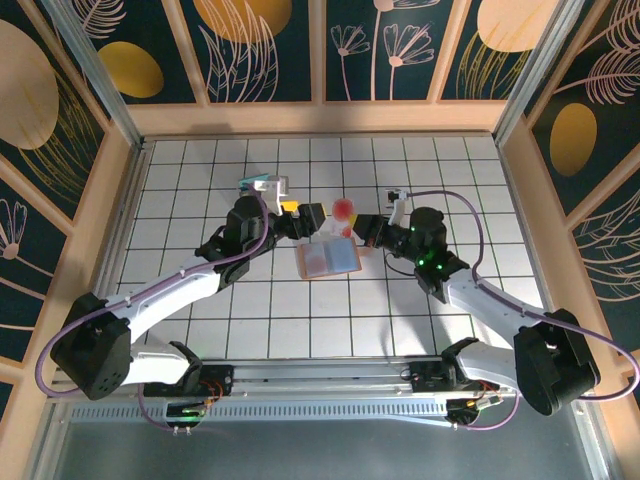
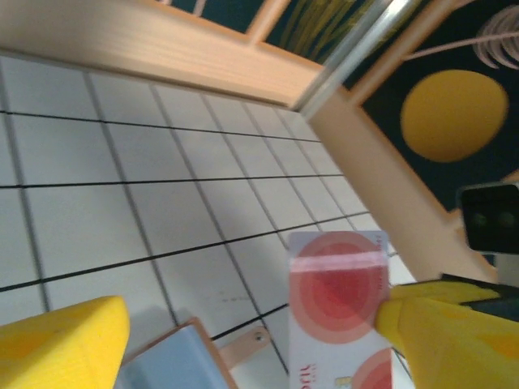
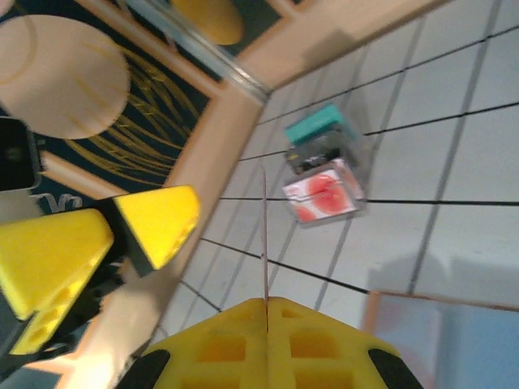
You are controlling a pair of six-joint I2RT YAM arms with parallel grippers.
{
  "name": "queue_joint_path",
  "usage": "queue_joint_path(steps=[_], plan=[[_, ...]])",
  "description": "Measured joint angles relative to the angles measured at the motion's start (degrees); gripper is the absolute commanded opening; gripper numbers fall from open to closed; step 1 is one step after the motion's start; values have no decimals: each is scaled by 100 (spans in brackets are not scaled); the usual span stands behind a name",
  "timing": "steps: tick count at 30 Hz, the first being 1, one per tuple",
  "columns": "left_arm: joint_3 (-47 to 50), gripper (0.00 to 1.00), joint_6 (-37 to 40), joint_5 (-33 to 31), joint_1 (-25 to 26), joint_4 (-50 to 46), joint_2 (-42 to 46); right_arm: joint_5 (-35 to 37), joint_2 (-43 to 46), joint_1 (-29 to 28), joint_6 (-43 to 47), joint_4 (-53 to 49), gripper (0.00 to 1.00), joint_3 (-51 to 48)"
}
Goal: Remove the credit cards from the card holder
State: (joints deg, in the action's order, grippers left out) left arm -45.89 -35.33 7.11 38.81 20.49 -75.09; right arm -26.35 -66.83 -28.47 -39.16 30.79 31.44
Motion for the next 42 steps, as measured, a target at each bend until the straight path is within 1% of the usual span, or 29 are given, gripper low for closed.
queue_joint_path(steps=[7, 10, 13, 15, 20, 23, 27, 29, 30, 32, 34, 35, 37, 42], plan=[[92, 73, -55, 927, -31, 601, -42, -529, -2, 0, -317, 907, 0, -20], [107, 66, -131, 1180, -52, 769, -87, -649, -11, 0, -385, 1141, 0, -24], [146, 52, -229, 1394, -68, 962, -142, -780, -52, 0, -496, 1392, 0, -28], [157, 46, -293, 1537, -81, 1073, -186, -852, -98, 0, -549, 1532, 0, -28], [177, 26, -463, 1845, -94, 1392, -254, -1021, -256, 0, -728, 1880, 0, -35], [205, 13, -551, 1930, -129, 1532, -256, -1043, -328, 4, -793, 2037, 0, -35], [221, 1, -549, 2013, -146, 1641, -254, -1038, -435, 52, -798, 2055, 0, -35], [221, 0, -501, 1991, -149, 1582, -251, -1040, -468, 59, -793, 2050, 0, -35], [221, 0, -470, 1985, -146, 1541, -243, -1043, -474, 59, -791, 2037, 3, -35], [190, 0, -260, 1939, -160, 1316, -201, -1040, -485, 57, -776, 1943, 16, -35], [63, 0, 59, 1917, -173, 905, -157, -997, -485, 37, -678, 1735, 29, -24], [-37, 0, 310, 1869, -219, 605, -127, -942, -481, 37, -625, 1558, 32, -4], [-264, 0, 824, 1746, -378, 22, -87, -754, -457, 37, -461, 1145, 38, 76], [-885, 0, 2299, 1351, -944, -1397, -87, -55, -208, 37, -48, -24, 42, 282]])
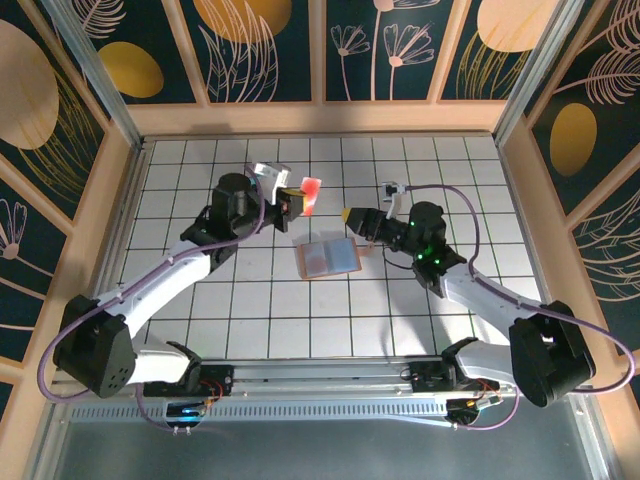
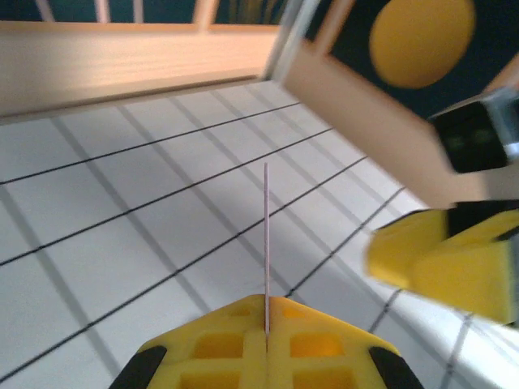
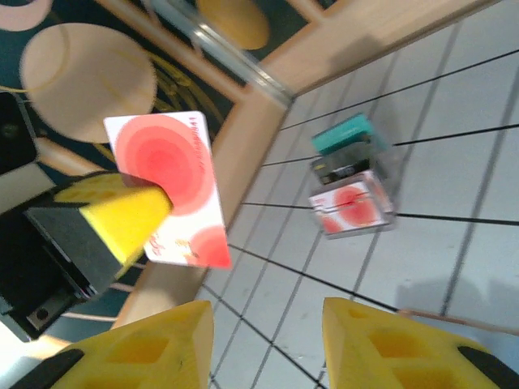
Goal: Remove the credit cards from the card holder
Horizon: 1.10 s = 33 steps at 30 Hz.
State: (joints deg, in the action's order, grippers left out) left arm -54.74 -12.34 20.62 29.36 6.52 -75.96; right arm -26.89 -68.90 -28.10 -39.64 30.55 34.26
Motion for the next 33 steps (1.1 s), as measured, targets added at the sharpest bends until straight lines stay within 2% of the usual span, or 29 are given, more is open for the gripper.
queue_joint_path(steps=[5, 17, 25, 33], plan=[[-474, 0, 1290, -216, -516, -949, -234, 748, 350, 0, 291, -885, 50, 74], [-1847, 0, 4164, -723, -1056, -2632, -1593, 2358, 1351, -2, 535, -2061, 84, 72], [-2048, 0, 5668, -896, -1235, -3069, -1937, 3228, 1703, 0, 474, -2734, 87, 72], [-2013, 0, 6793, -894, -1335, -3130, -2070, 3602, 1703, 0, 367, -3069, 87, 74]])
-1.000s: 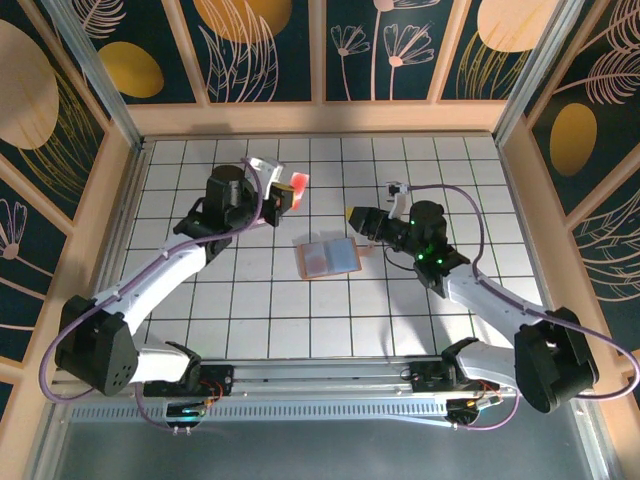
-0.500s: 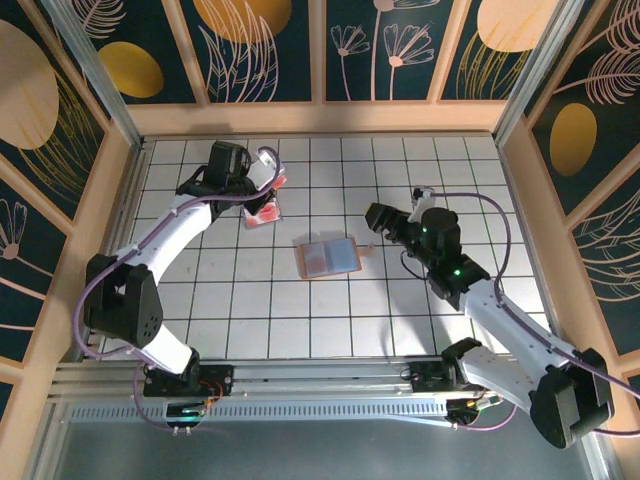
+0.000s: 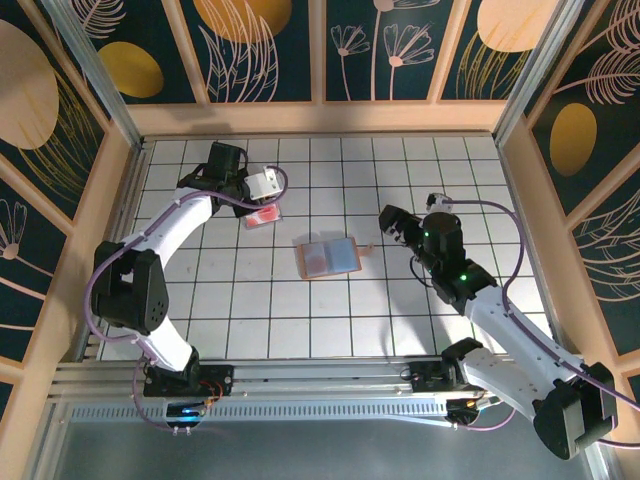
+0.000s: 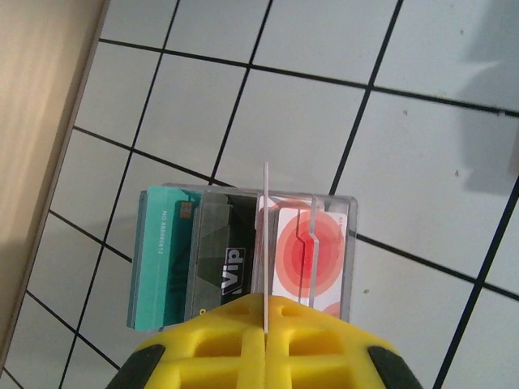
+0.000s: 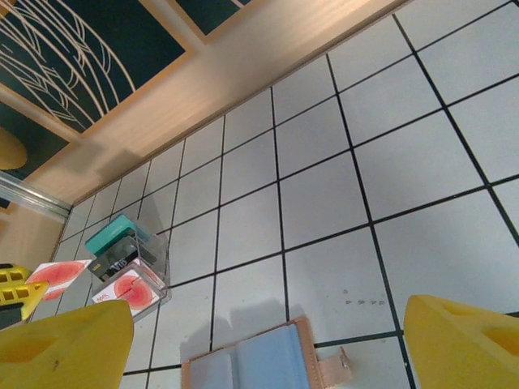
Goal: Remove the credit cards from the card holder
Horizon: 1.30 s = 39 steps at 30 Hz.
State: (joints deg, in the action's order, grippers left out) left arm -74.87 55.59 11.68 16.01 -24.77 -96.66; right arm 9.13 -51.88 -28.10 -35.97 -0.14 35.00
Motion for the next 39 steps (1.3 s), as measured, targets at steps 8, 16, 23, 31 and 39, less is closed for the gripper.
queue_joint_path(steps=[8, 16, 23, 31, 39], plan=[[0, 0, 468, -20, -133, -83, -533, 98, -2, 0, -103, -74, 87, 13], [-15, 0, 533, -17, -188, -98, -719, 142, -2, 0, -197, -107, 87, 44], [-120, 0, 529, -17, -188, -83, -1021, 155, -2, 0, -208, -164, 87, 55], [-286, 0, 520, 31, -188, -96, -1113, 155, -2, 0, -212, -184, 87, 52], [-409, 26, 437, 101, -188, -190, -1263, 151, -33, 0, -232, -184, 87, 52]])
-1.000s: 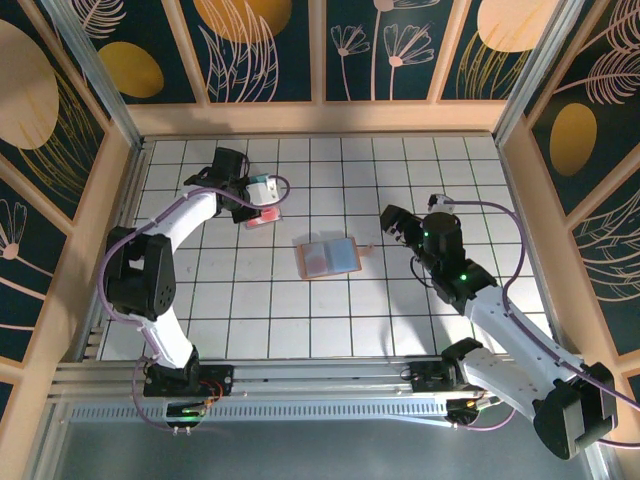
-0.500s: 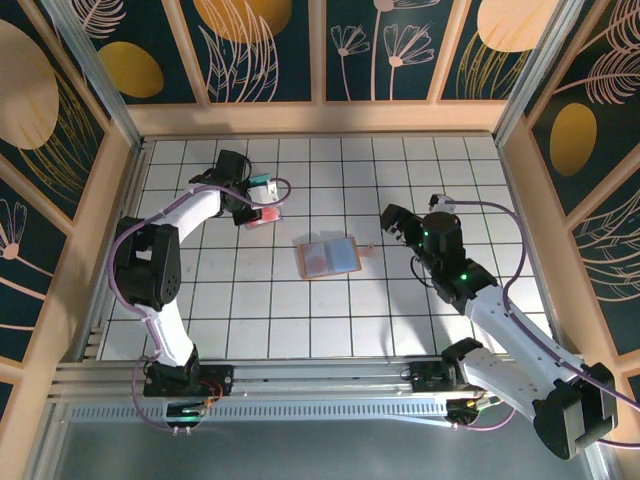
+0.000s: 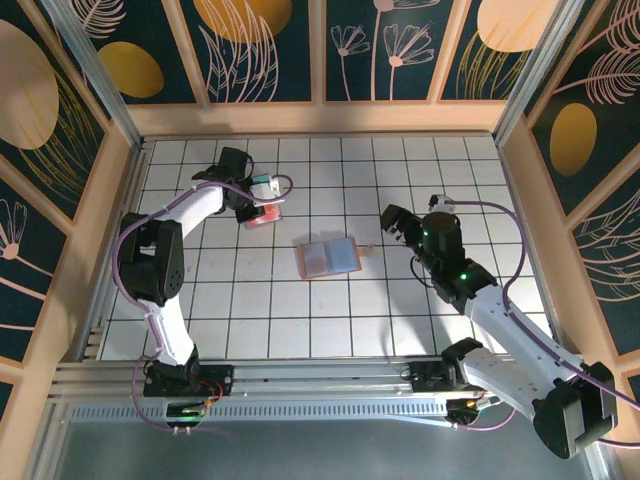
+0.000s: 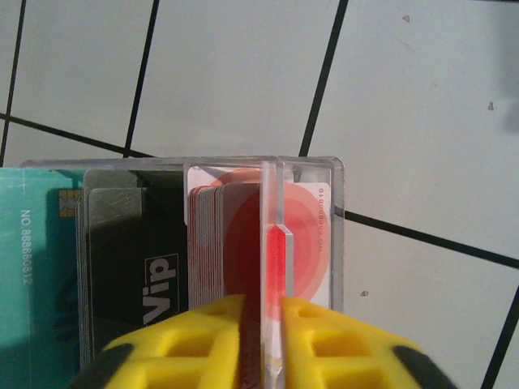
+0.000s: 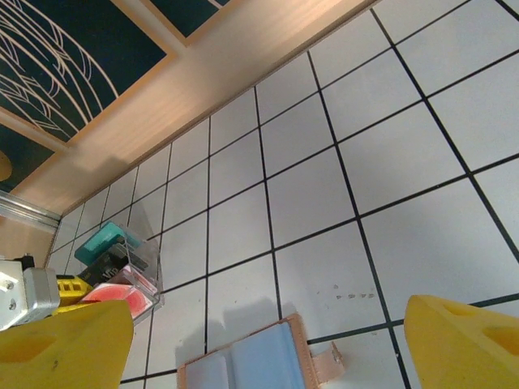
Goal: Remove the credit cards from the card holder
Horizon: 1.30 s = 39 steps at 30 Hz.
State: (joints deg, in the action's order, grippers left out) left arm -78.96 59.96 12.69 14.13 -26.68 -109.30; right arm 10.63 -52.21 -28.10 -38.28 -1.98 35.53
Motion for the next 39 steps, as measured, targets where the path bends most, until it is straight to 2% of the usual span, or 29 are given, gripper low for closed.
queue_joint_path(steps=[17, 22, 27, 29, 30, 31, 32, 35, 39], plan=[[-280, 29, -157, -249, 0, -57, -70, -61, -13, -2, -2, 4, 87, 0], [-411, 31, -278, -243, 0, -61, -31, -136, -98, -4, 4, 9, 81, 2], [-389, 33, -575, -208, 0, -35, 428, -144, -431, -162, 50, -22, 74, 52], [-269, 39, -811, -205, 0, 116, 811, -116, -673, -321, 87, -101, 71, 197], [-186, 48, -953, -210, 0, 223, 1029, -101, -804, -422, 114, -157, 70, 302], [-94, 49, -1128, -212, 0, 352, 1257, -76, -920, -514, 153, -216, 68, 404], [-11, 59, -1305, -221, 0, 483, 1475, -24, -1075, -638, 195, -278, 67, 551], [254, 98, -1954, -271, 0, 1003, 2083, 118, -1565, -992, 337, -540, 61, 1038], [787, 99, -3008, -417, 0, 1781, 2750, 238, -2271, -1438, 525, -929, 51, 1696]])
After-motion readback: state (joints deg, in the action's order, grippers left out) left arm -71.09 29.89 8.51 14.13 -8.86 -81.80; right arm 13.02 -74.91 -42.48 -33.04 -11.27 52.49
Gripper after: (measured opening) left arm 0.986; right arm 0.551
